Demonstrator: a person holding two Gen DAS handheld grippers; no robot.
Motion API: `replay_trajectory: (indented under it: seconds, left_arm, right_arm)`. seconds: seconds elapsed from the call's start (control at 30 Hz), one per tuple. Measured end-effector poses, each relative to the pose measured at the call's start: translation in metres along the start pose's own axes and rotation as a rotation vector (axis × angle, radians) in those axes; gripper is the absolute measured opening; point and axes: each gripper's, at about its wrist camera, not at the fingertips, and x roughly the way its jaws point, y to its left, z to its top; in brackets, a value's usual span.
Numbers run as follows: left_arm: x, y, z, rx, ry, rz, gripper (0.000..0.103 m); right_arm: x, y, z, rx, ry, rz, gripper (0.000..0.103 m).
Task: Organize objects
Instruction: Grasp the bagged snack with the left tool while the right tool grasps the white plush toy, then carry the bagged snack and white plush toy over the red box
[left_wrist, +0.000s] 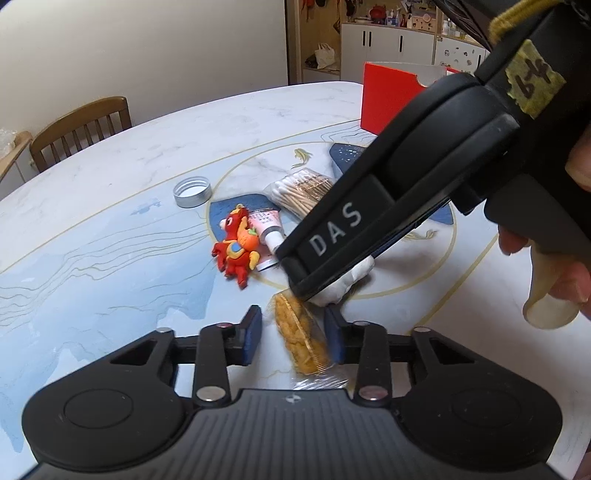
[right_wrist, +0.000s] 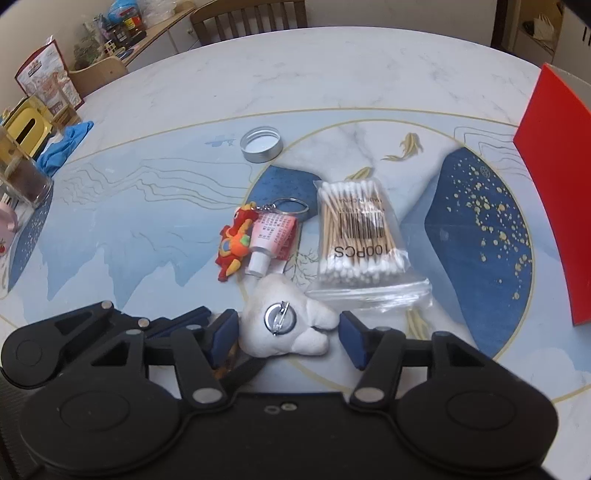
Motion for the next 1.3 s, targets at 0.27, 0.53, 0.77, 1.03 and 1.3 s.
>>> replay_trajectory:
  seconds: [0.27,0.53,0.77,1.03,1.3]
  left_arm:
    - [-0.006,0.010,-0.002,-0.018,0.014,0.001,0.021]
    - [-0.018,0.023,0.001,-0.080,0.020,-0.010,0.021]
    - [-0.040,0.030,0.012,-0.105,0.001,-0.050,0.021]
    - [-0.056,0.020,0.040,-0.075,-0.009,-0.085,0.021]
    - [-0.063,-0.014,0.074,-0.047,-0.023,-0.098,0.021]
  right_arm:
    - [-0.009,0.001,-0.008,-0.007,-0.002,-0.001,0.050]
    - [-0.035,0.003,-0.030,-0.058,-0.021,-0.033,0.050]
    - [-0.072,-0.005,-0.040,-0.049,-0.072,-0.050,0.049]
    - [-0.114,-0.026,-0.045,-0.061,-0.141,-0.094,0.050]
    - [-0.148,-0.065,-0.042,-0.072,-0.183,-0.088,0.050]
